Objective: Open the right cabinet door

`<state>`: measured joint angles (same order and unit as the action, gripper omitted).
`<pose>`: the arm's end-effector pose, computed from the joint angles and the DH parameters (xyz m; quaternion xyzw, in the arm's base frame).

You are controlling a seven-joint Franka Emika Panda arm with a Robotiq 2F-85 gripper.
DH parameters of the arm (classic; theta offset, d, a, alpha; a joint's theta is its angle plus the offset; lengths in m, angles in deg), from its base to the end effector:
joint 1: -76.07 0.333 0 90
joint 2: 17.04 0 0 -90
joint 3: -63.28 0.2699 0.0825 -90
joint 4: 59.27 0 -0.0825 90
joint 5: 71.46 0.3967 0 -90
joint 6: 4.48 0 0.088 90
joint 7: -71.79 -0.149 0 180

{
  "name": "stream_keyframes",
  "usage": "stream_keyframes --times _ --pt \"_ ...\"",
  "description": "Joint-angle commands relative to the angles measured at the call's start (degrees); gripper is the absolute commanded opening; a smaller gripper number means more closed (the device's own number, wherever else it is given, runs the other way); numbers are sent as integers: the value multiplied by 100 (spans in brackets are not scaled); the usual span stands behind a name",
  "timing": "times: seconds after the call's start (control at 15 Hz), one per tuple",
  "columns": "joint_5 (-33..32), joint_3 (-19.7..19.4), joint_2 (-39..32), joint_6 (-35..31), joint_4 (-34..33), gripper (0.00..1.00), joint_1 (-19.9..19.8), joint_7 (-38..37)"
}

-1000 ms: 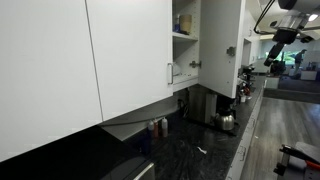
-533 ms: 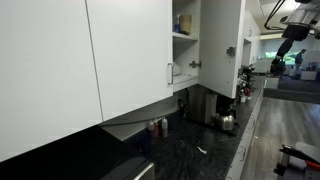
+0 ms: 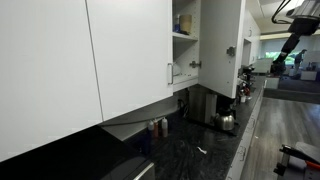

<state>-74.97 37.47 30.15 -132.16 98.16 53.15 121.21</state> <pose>0.2817 -0.2711 0.3772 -0.9806 -0.0662 -0.1845 0.0048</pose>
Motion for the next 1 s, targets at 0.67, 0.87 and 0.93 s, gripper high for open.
stream_keyframes --times 0.67,0.87,0.93 --pt "-257 352 955 705 150 100 640 -650" --pt "-268 427 1022 800 149 100 803 -718" --pt "-271 449 1047 832 149 100 853 -727"
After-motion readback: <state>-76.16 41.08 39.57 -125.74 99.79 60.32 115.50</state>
